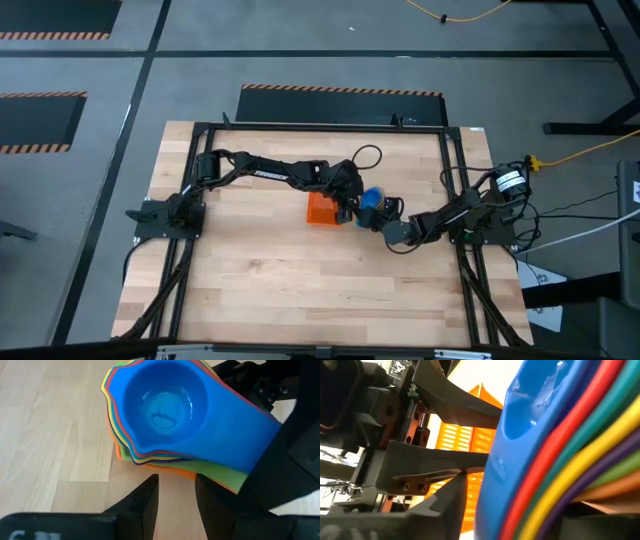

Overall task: Nest measuring cups in basket
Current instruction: Put the nested measuring cups into the orange bin

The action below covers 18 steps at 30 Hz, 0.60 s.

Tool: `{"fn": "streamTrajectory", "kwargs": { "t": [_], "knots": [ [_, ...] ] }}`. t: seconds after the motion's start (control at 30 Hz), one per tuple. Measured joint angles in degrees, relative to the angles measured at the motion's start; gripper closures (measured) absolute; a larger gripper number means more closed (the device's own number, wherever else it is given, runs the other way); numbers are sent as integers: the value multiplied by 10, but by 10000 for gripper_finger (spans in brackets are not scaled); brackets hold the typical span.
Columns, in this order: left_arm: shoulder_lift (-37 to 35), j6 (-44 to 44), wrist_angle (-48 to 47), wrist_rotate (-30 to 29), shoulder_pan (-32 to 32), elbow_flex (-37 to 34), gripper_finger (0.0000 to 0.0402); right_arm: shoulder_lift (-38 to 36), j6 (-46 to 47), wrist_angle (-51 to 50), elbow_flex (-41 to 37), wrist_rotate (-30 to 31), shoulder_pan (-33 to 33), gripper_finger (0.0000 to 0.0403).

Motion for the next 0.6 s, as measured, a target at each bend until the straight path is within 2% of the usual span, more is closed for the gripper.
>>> {"fn": "streamTrajectory", "kwargs": {
  "t": [0.3, 0.6],
  "knots": [
    [-2, 0, 0, 0, 0, 0, 280, 0, 0, -11, 0, 2, 0, 309],
    [-6, 0, -4, 0, 1, 0, 280, 0, 1, -14, 0, 2, 0, 312]
  ]
}}
